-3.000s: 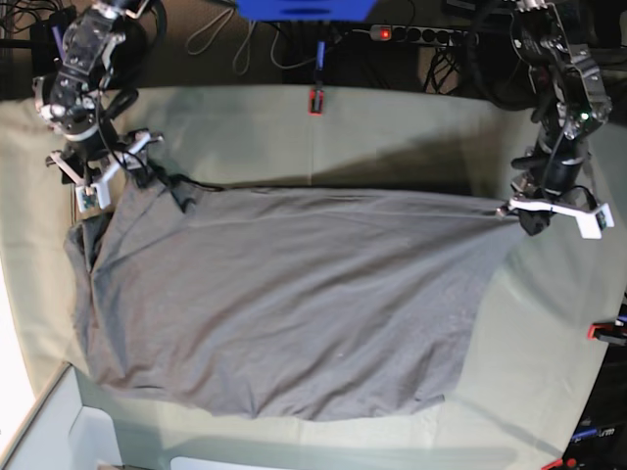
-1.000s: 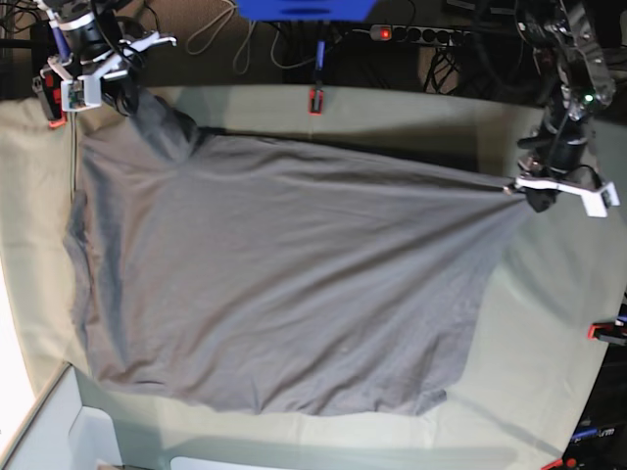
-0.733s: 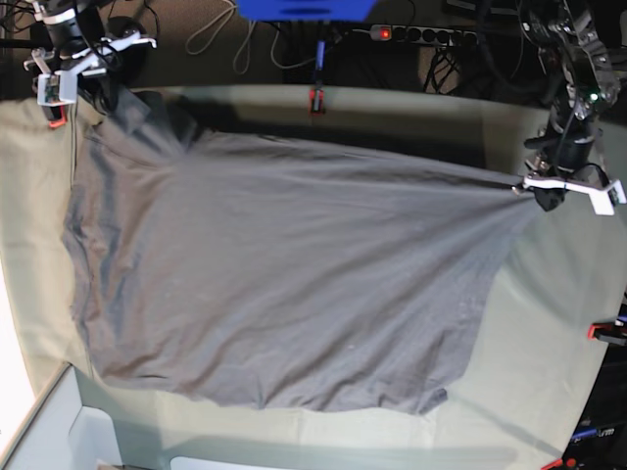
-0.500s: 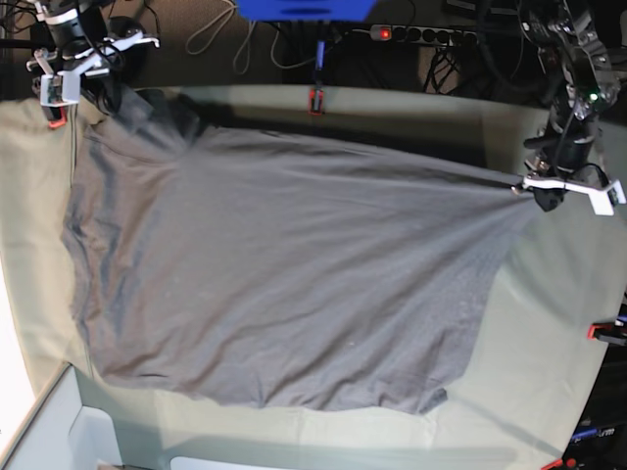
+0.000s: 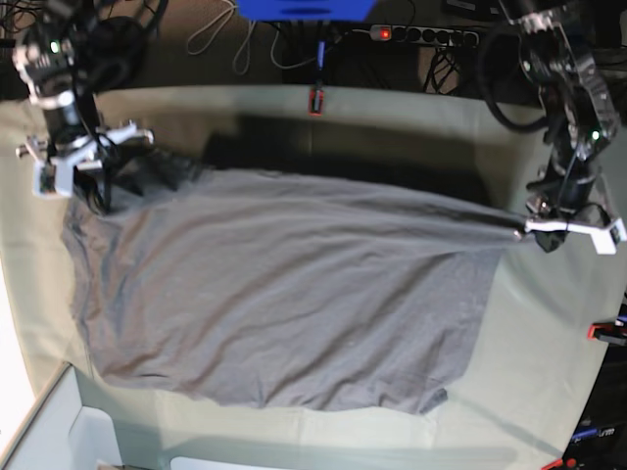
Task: Layout the t-shirt on the table in an organized manner, then fold the t-shirt properly
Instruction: 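Lift the shirt edge with both grippers and draw it across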
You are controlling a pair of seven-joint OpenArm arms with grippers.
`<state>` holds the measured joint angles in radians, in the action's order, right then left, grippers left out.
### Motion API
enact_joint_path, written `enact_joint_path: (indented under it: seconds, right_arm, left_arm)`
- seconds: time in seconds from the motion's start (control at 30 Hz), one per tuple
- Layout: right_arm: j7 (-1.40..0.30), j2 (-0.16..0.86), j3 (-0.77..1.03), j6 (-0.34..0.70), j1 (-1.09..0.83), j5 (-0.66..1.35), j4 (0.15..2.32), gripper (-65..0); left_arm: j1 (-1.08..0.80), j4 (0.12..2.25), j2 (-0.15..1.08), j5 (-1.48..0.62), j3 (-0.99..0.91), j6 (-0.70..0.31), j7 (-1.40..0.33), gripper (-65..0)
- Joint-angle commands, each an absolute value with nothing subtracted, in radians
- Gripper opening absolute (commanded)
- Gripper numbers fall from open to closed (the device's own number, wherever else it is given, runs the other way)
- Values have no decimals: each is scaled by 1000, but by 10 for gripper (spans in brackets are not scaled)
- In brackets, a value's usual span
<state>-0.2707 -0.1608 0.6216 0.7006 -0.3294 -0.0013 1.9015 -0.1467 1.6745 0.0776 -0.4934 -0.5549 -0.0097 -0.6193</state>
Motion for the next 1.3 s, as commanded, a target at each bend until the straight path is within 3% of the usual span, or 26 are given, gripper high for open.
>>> enact_joint_path:
  seconds: [0.0, 0.4, 0.6, 1.27]
  right_arm:
    - [-245, -154, 624, 698, -286, -18, 1885, -650]
    - [-239, -91, 625, 698, 99, -277, 1546, -650]
    - [-242, -47, 611, 698, 237, -302, 1376, -650]
    - [-232, -22, 484, 698, 420, -394, 1109, -650]
  left_arm:
    - [-117, 1667, 90, -495, -558, -12, -598, -650]
    - [77, 1477, 99, -493, -556, -12, -598, -650]
    - [128, 1423, 140, -435, -475, -12, -595, -650]
    - [170, 1320, 142, -409, -473, -12, -593, -650]
